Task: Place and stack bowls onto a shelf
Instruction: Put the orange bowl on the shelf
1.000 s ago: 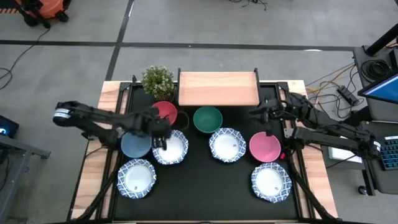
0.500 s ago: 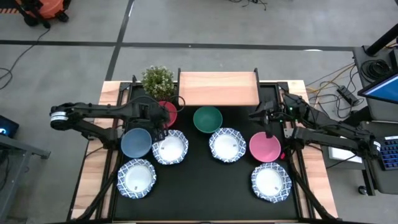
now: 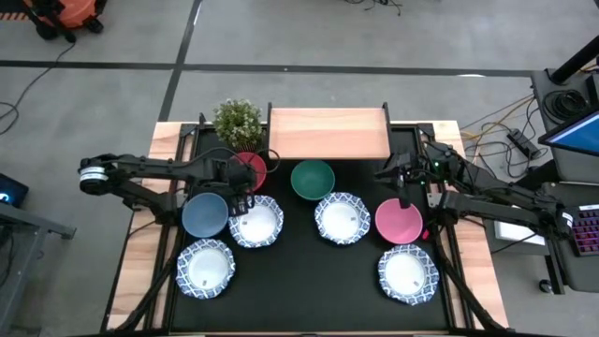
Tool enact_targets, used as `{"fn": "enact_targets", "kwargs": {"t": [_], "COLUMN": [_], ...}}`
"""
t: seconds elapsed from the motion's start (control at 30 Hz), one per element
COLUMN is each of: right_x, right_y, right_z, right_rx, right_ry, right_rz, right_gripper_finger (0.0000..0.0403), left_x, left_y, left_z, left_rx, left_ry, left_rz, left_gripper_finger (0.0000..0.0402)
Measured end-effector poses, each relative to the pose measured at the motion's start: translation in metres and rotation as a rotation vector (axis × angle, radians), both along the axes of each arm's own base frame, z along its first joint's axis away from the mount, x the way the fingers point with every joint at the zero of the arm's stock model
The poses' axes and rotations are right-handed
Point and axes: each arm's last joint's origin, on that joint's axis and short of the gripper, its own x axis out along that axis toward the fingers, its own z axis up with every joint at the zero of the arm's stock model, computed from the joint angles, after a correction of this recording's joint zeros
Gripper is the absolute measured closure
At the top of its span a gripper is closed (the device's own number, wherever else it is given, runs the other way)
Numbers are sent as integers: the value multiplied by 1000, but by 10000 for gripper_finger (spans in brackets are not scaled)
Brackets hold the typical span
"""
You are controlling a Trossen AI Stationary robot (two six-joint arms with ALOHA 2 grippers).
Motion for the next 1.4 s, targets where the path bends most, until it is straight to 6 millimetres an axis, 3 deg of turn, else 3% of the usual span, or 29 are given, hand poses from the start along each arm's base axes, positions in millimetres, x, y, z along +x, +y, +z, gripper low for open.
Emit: {"fn": "enact_targets", "kwargs": {"t": [0.2,0.43,0.6,0.83,0.97,1.07,1.23,1.4], "right_x": [0,0,0,-2,-1,-1,-1,-1], "right_y": [0,0,0,1,1,1,1,1], "right_z": [0,0,0,-4,-3,-3,-3,-3], "right_rx": [0,0,1,22,14,13,14,14], "right_ry": [0,0,0,41,28,25,25,25], "right_rz": [0,0,0,0,1,1,2,4], "right_gripper_finger": [307,307,307,307,307,307,307,307], "left_x": [0,0,5,14,34,57,102,136], "left_y": [0,0,-7,-33,-46,-47,-27,17], "left_z": [0,12,52,138,178,197,203,192], "left_rx": [5,-1,-10,-54,-24,70,235,265], "left_ry": [3,38,67,-32,-180,-233,-173,-80], "left_rz": [-13,-13,-30,-15,-87,-196,-342,-376], "left_gripper_finger": [392,399,400,401,401,401,401,401]}}
